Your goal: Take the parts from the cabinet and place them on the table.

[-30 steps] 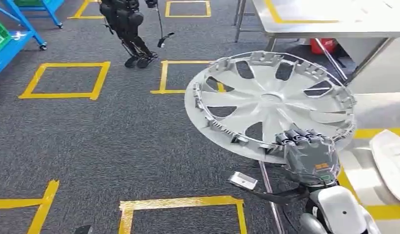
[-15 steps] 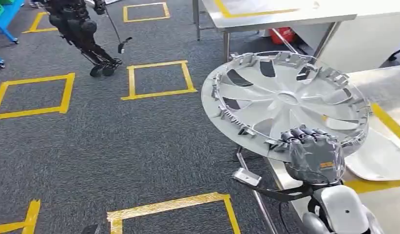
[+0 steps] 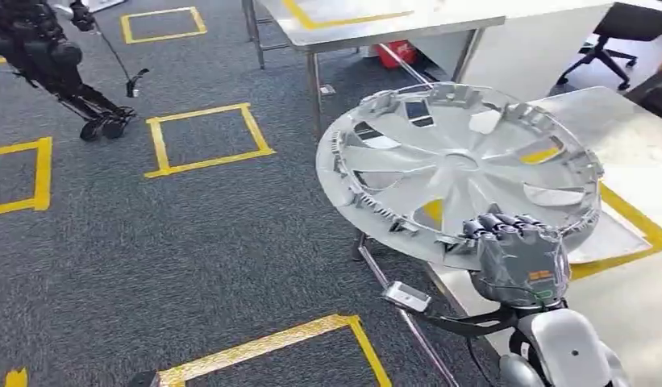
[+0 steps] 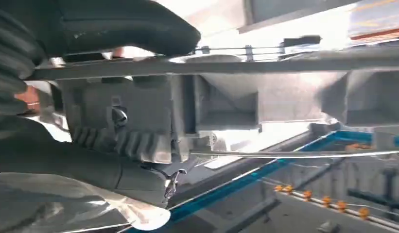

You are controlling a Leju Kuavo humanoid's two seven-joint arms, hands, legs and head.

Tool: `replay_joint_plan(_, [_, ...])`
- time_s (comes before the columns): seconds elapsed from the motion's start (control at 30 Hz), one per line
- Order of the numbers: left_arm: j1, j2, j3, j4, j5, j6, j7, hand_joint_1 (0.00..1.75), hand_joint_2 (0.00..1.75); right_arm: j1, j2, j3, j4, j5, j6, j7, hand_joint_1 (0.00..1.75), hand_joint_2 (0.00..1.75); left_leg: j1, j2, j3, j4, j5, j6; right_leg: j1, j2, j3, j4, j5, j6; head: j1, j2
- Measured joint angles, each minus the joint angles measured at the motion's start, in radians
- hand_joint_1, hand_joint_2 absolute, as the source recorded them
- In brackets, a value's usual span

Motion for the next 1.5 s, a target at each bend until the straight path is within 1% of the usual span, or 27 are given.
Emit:
replay_joint_plan(0.03, [0.000,0.000,0.000,0.000,-0.001,0.000,0.000,0.00,0.00,0.003,0.000,0.000,0.000,0.000,0.000,0.001,1.75,1.75,0.000,0.013,0.000,0.000,-0.001,-0.001,-0.002,-0.003,-0.001,0.002,0.012,0.003,0.001,0.000])
replay_joint_plan(0.1, [-0.003,-0.003,-0.001,0.000,-0.002,0.000,0.000,0.00,0.00,0.004,0.000,0.000,0.000,0.000,0.000,0.004,1.75,1.75,0.001,0.034,0.001,0.002,-0.004,-0.005,-0.008,-0.016,0.066,-0.122,0.083,0.006,0.001,0.000])
replay_joint_plan(0.13, [-0.004,-0.004,-0.001,0.000,-0.002,0.000,0.000,0.00,0.00,0.002,0.000,0.000,0.000,0.000,0.000,0.010,1.75,1.75,0.002,0.043,0.002,0.004,-0.007,-0.009,-0.009,-0.035,0.122,-0.222,0.122,0.007,0.001,0.000])
replay_joint_plan(0.17, [-0.004,-0.004,-0.001,0.000,-0.002,0.000,0.000,0.00,0.00,0.001,0.000,0.000,0.000,0.000,0.000,0.012,1.75,1.75,0.000,0.052,0.004,0.007,-0.011,-0.015,-0.004,-0.073,0.153,-0.287,0.113,0.009,0.000,0.000])
replay_joint_plan(0.33, [-0.005,-0.003,-0.003,0.000,-0.004,0.000,0.000,0.00,0.00,0.006,-0.001,-0.002,-0.004,0.000,-0.001,0.024,1.75,1.75,-0.003,0.086,0.008,0.012,-0.020,-0.042,0.002,-0.028,0.159,-0.292,0.121,-0.029,0.000,0.000])
replay_joint_plan(0.37, [-0.006,-0.003,-0.004,0.000,-0.004,0.000,0.000,0.00,0.00,0.009,-0.001,-0.002,-0.006,0.000,-0.002,0.024,1.75,1.75,0.002,0.062,0.006,0.020,-0.030,-0.047,-0.001,-0.024,0.161,-0.292,0.123,-0.033,-0.001,0.000])
replay_joint_plan(0.4, [-0.006,-0.003,-0.006,0.000,-0.007,0.000,0.000,0.00,0.00,0.011,-0.001,-0.002,-0.010,0.000,-0.003,0.026,1.75,1.75,0.005,0.014,-0.018,0.078,-0.071,-0.048,-0.001,-0.013,0.160,-0.292,0.123,-0.040,-0.006,0.000])
replay_joint_plan(0.47, [-0.002,-0.003,-0.008,0.000,-0.010,-0.003,0.000,0.00,0.00,0.013,-0.001,-0.003,-0.011,0.000,-0.005,0.027,1.75,1.75,0.004,-0.007,-0.094,0.249,-0.150,-0.049,0.002,0.008,0.160,-0.292,0.124,-0.047,-0.005,0.000])
replay_joint_plan(0.53, [0.003,-0.005,-0.011,0.000,-0.013,-0.004,0.000,0.00,0.00,0.023,-0.001,-0.008,-0.011,0.000,-0.008,0.030,1.75,1.75,0.004,-0.009,-0.137,0.334,-0.163,-0.046,0.006,0.034,0.161,-0.292,0.124,-0.048,-0.005,0.000])
replay_joint_plan(0.57, [0.003,-0.005,-0.012,0.000,-0.013,-0.005,0.000,0.00,0.00,0.027,-0.001,-0.010,-0.011,0.000,-0.008,0.030,1.75,1.75,0.004,-0.010,-0.128,0.307,-0.134,-0.042,0.007,0.047,0.161,-0.292,0.125,-0.048,-0.006,0.000])
replay_joint_plan(0.63, [0.001,-0.004,-0.015,0.000,-0.014,-0.006,0.000,0.00,0.00,0.034,-0.001,-0.012,-0.011,0.000,-0.009,0.031,1.75,1.75,0.003,-0.026,-0.060,0.151,-0.040,-0.030,0.008,0.075,0.163,-0.290,0.125,-0.047,-0.006,0.000])
replay_joint_plan(0.67, [0.001,-0.003,-0.016,0.000,-0.015,-0.006,0.000,0.00,0.00,0.035,-0.001,-0.012,-0.011,0.000,-0.010,0.031,1.75,1.75,0.003,-0.064,-0.022,0.064,-0.002,-0.024,0.007,0.085,0.163,-0.290,0.126,-0.046,-0.005,0.000])
replay_joint_plan(0.7, [0.001,0.000,-0.016,0.000,-0.018,-0.008,0.000,0.00,0.00,0.035,-0.001,-0.013,-0.011,0.000,-0.013,0.033,1.75,1.75,0.008,-0.119,-0.011,0.038,-0.013,-0.019,0.010,0.094,0.156,-0.286,0.127,-0.040,-0.003,0.000])
replay_joint_plan(0.77, [0.002,-0.001,-0.017,0.000,-0.020,-0.010,0.000,0.00,0.00,0.036,-0.001,-0.018,-0.015,0.000,-0.018,0.036,1.75,1.75,0.002,-0.104,-0.008,0.023,-0.014,-0.022,0.000,0.115,0.144,-0.287,0.134,-0.028,-0.006,0.000])
replay_joint_plan(0.83, [0.002,-0.003,-0.018,0.000,-0.020,-0.010,0.000,0.00,0.00,0.043,-0.002,-0.020,-0.020,0.000,-0.018,0.036,1.75,1.75,0.002,-0.081,-0.006,0.012,-0.008,-0.014,-0.003,0.139,0.137,-0.293,0.141,-0.013,-0.005,0.000])
replay_joint_plan(0.9, [-0.002,-0.002,-0.021,0.000,-0.021,-0.011,-0.001,0.00,0.00,0.046,-0.004,-0.023,-0.025,0.000,-0.018,0.037,1.75,1.75,0.006,-0.053,-0.002,0.000,0.000,-0.004,0.003,0.037,0.105,-0.242,0.100,-0.012,-0.001,0.000])
replay_joint_plan(1.0, [0.006,-0.002,-0.023,0.000,-0.022,-0.011,-0.001,0.00,0.00,0.047,-0.006,-0.024,-0.027,0.000,-0.019,0.039,1.75,1.75,0.003,-0.010,-0.001,0.000,-0.003,0.000,-0.001,0.001,0.011,-0.039,0.005,0.000,-0.001,0.000])
replay_joint_plan(1.03, [0.007,-0.002,-0.024,0.000,-0.023,-0.012,-0.001,0.00,0.00,0.048,-0.006,-0.024,-0.027,0.000,-0.019,0.039,1.75,1.75,0.004,0.005,-0.001,0.001,-0.004,0.000,-0.002,-0.002,-0.007,-0.002,0.000,0.005,0.000,0.000])
replay_joint_plan(1.07, [0.007,-0.003,-0.024,0.000,-0.024,-0.012,-0.001,0.00,0.00,0.050,-0.007,-0.024,-0.027,0.000,-0.019,0.039,1.75,1.75,0.004,0.019,0.000,0.001,-0.006,-0.002,-0.006,-0.004,0.003,-0.016,0.019,0.009,0.000,0.000])
replay_joint_plan(1.13, [0.004,-0.004,-0.027,0.000,-0.028,-0.014,-0.001,0.00,0.00,0.053,-0.011,-0.026,-0.027,0.000,-0.019,0.039,1.75,1.75,0.006,0.039,0.002,0.004,-0.010,-0.007,-0.011,-0.019,0.081,-0.153,0.093,0.014,0.000,0.000])
replay_joint_plan(1.17, [0.002,-0.004,-0.028,0.000,-0.030,-0.016,-0.002,0.00,0.00,0.053,-0.013,-0.026,-0.028,0.000,-0.019,0.040,1.75,1.75,0.008,0.046,0.004,0.007,-0.014,-0.014,-0.013,-0.044,0.133,-0.242,0.127,0.017,0.000,0.000])
replay_joint_plan(1.2, [0.002,-0.003,-0.029,0.000,-0.031,-0.017,-0.002,0.00,0.00,0.052,-0.015,-0.027,-0.028,0.000,-0.019,0.042,1.75,1.75,0.000,0.053,0.004,0.011,-0.020,-0.022,0.001,-0.086,0.159,-0.283,0.104,0.017,0.001,0.000])
replay_joint_plan(1.23, [0.002,-0.003,-0.031,0.000,-0.034,-0.018,-0.003,0.00,0.00,0.054,-0.014,-0.027,-0.031,0.000,-0.019,0.043,1.75,1.75,-0.003,0.058,0.003,0.018,-0.023,-0.027,-0.003,-0.064,0.162,-0.286,0.112,-0.002,0.002,0.000])
replay_joint_plan(1.33, [0.000,-0.003,-0.037,0.000,-0.042,-0.021,-0.004,0.00,0.00,0.057,-0.016,-0.027,-0.034,0.000,-0.019,0.045,1.75,1.75,0.000,0.084,0.013,0.015,-0.024,-0.037,0.002,-0.038,0.156,-0.281,0.110,-0.018,-0.001,0.000])
replay_joint_plan(1.37, [-0.001,-0.005,-0.040,0.000,-0.042,-0.021,-0.005,0.00,0.00,0.059,-0.016,-0.028,-0.037,0.000,-0.019,0.047,1.75,1.75,0.006,0.066,0.010,0.022,-0.037,-0.046,-0.004,-0.030,0.160,-0.286,0.113,-0.028,-0.001,0.000])
replay_joint_plan(1.4, [-0.002,-0.004,-0.042,0.000,-0.042,-0.021,-0.005,0.00,0.00,0.060,-0.016,-0.028,-0.040,0.000,-0.019,0.047,1.75,1.75,0.007,0.026,-0.001,0.054,-0.061,-0.047,-0.004,-0.022,0.161,-0.286,0.113,-0.033,-0.005,0.000])
replay_joint_plan(1.5, [0.003,-0.004,-0.043,0.000,-0.042,-0.021,-0.007,0.00,0.00,0.060,-0.016,-0.029,-0.040,0.000,-0.019,0.049,1.75,1.75,0.007,-0.007,-0.106,0.281,-0.165,-0.046,0.000,0.010,0.161,-0.286,0.114,-0.045,-0.006,0.000])
